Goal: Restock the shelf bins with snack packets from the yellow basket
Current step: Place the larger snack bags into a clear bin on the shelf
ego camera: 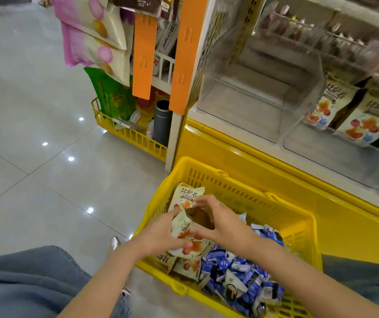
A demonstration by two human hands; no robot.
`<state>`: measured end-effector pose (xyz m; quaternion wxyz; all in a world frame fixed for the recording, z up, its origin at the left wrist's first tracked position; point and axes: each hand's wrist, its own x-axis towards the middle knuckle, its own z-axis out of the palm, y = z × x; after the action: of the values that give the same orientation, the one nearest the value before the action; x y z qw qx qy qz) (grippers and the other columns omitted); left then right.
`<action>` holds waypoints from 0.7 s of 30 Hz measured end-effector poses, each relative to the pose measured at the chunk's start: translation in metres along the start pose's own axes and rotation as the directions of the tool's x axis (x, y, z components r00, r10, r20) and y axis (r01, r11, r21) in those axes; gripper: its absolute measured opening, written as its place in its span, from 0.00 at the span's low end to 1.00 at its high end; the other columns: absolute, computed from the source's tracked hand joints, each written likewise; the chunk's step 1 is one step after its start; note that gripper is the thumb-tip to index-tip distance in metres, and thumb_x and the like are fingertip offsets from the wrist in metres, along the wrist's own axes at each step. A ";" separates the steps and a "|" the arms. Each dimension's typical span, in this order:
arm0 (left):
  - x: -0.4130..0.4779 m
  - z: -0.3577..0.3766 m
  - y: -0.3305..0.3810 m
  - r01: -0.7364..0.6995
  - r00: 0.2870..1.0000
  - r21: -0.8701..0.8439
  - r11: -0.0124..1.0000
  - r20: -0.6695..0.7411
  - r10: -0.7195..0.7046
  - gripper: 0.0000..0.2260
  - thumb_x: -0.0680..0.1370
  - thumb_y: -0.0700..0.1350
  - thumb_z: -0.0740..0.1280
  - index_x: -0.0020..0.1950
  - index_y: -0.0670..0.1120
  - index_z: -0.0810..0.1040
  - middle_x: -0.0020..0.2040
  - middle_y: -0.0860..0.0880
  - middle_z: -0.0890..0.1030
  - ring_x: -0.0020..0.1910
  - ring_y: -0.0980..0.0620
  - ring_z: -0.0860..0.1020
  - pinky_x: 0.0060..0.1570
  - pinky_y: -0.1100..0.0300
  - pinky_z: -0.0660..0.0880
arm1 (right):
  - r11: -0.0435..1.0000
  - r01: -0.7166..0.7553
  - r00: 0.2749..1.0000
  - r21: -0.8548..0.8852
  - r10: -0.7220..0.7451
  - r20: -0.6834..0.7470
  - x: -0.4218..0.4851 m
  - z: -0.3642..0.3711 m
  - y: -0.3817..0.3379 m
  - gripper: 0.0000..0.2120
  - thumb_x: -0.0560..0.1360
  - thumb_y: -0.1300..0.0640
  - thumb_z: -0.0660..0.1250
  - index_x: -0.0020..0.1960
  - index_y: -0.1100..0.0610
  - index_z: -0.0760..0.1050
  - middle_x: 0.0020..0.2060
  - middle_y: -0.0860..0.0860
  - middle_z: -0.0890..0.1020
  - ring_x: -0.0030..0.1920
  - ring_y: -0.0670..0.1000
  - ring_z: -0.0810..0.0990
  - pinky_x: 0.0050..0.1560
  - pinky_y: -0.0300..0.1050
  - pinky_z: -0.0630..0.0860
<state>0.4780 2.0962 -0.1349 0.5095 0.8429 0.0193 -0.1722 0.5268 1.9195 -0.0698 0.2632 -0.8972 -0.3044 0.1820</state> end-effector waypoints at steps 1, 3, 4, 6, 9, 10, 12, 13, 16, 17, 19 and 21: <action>-0.001 -0.001 0.000 0.002 1.000 -0.084 0.996 -0.023 -0.004 0.28 0.66 0.51 0.76 0.63 0.51 0.72 0.53 0.55 0.81 0.53 0.57 0.79 0.53 0.60 0.76 | 0.999 -0.026 0.996 0.034 0.028 -0.086 -0.003 -0.001 0.001 0.29 0.72 0.42 0.68 0.68 0.48 0.61 0.63 0.43 0.70 0.64 0.40 0.67 0.63 0.33 0.65; -0.004 -0.004 0.002 -0.016 0.993 -0.277 0.961 -0.114 -0.017 0.20 0.67 0.47 0.76 0.56 0.54 0.75 0.47 0.56 0.84 0.47 0.59 0.81 0.49 0.59 0.79 | 0.980 -0.126 0.962 0.152 0.158 -0.223 -0.007 0.000 0.005 0.32 0.72 0.42 0.67 0.70 0.51 0.59 0.63 0.40 0.66 0.63 0.37 0.63 0.61 0.31 0.61; -0.006 -0.006 0.005 -0.022 0.985 -0.376 0.926 -0.169 -0.046 0.18 0.67 0.45 0.76 0.54 0.53 0.75 0.45 0.57 0.84 0.46 0.57 0.82 0.44 0.61 0.79 | 0.943 -0.197 0.937 0.269 0.262 -0.233 -0.008 0.002 0.006 0.34 0.72 0.42 0.67 0.72 0.52 0.58 0.64 0.41 0.65 0.63 0.38 0.62 0.61 0.32 0.62; -0.010 -0.008 0.012 -0.031 0.961 -0.565 0.824 -0.242 -0.130 0.18 0.67 0.46 0.76 0.54 0.51 0.76 0.44 0.56 0.85 0.44 0.55 0.83 0.37 0.65 0.78 | 0.777 -0.334 0.885 0.534 0.453 -0.106 -0.006 0.008 0.006 0.38 0.71 0.41 0.66 0.73 0.54 0.56 0.69 0.46 0.65 0.65 0.43 0.65 0.61 0.37 0.65; -0.015 -0.012 0.018 -0.033 0.969 -0.750 0.661 -0.186 -0.164 0.25 0.64 0.52 0.74 0.59 0.49 0.73 0.49 0.51 0.84 0.48 0.50 0.83 0.42 0.58 0.80 | 0.489 -0.417 0.851 0.766 0.506 0.140 0.000 0.021 -0.002 0.40 0.66 0.35 0.64 0.71 0.54 0.61 0.66 0.48 0.71 0.65 0.48 0.71 0.63 0.46 0.70; -0.017 -0.014 0.019 -0.033 0.977 -0.780 0.624 -0.156 -0.143 0.27 0.64 0.52 0.74 0.60 0.50 0.72 0.51 0.50 0.84 0.50 0.49 0.82 0.43 0.56 0.80 | 0.414 -0.392 0.866 0.822 0.467 0.178 0.003 0.025 -0.005 0.37 0.67 0.36 0.64 0.71 0.53 0.63 0.64 0.48 0.74 0.63 0.49 0.74 0.62 0.47 0.72; -0.021 -0.017 0.020 -0.014 0.991 -0.808 0.589 -0.088 -0.097 0.27 0.66 0.49 0.73 0.63 0.52 0.70 0.55 0.49 0.82 0.53 0.48 0.81 0.47 0.55 0.79 | 0.295 -0.309 0.899 0.904 0.401 0.177 0.010 0.030 -0.010 0.30 0.71 0.42 0.66 0.69 0.52 0.66 0.60 0.49 0.79 0.59 0.49 0.79 0.58 0.47 0.77; -0.023 -0.019 0.020 0.005 0.995 -0.806 0.592 -0.054 -0.082 0.28 0.66 0.48 0.74 0.64 0.53 0.68 0.56 0.49 0.82 0.55 0.48 0.80 0.49 0.55 0.78 | 0.249 -0.279 0.903 0.927 0.397 0.165 0.013 0.030 -0.012 0.27 0.73 0.44 0.66 0.68 0.53 0.67 0.59 0.50 0.80 0.58 0.50 0.80 0.57 0.47 0.78; -0.023 -0.033 0.019 0.014 0.999 -0.802 0.597 -0.017 -0.047 0.33 0.65 0.54 0.76 0.65 0.53 0.66 0.57 0.50 0.81 0.56 0.49 0.80 0.50 0.58 0.77 | 0.247 -0.243 0.883 0.938 0.458 0.108 0.024 0.025 -0.011 0.25 0.73 0.47 0.68 0.65 0.55 0.68 0.56 0.52 0.82 0.55 0.52 0.81 0.55 0.50 0.79; -0.022 -0.041 0.018 0.004 0.998 -0.816 0.578 -0.036 -0.059 0.34 0.64 0.56 0.75 0.66 0.52 0.65 0.56 0.50 0.82 0.56 0.49 0.80 0.51 0.58 0.77 | 0.294 -0.246 0.873 0.924 0.481 0.079 0.027 0.022 -0.009 0.25 0.72 0.48 0.68 0.65 0.55 0.68 0.55 0.52 0.82 0.54 0.51 0.81 0.54 0.49 0.79; -0.019 -0.058 0.016 -0.008 0.992 -0.815 0.580 -0.081 -0.100 0.38 0.62 0.59 0.75 0.67 0.53 0.64 0.55 0.48 0.82 0.55 0.50 0.80 0.53 0.58 0.74 | 0.417 -0.255 0.877 0.872 0.480 0.026 0.032 0.013 -0.006 0.25 0.71 0.49 0.70 0.64 0.53 0.68 0.53 0.50 0.82 0.51 0.48 0.82 0.50 0.45 0.80; -0.018 -0.068 0.015 0.005 0.989 -0.741 0.672 -0.095 -0.112 0.42 0.56 0.64 0.76 0.66 0.55 0.64 0.54 0.49 0.82 0.53 0.52 0.81 0.52 0.60 0.74 | 0.556 -0.261 0.915 0.789 0.404 0.018 0.038 0.005 -0.008 0.23 0.70 0.49 0.72 0.61 0.51 0.69 0.52 0.46 0.81 0.49 0.43 0.82 0.44 0.38 0.79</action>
<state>0.4826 2.1506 -0.0879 0.7981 0.5736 0.1481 -0.1098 0.5492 1.9513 -0.0755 0.6092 -0.7468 0.0027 0.2667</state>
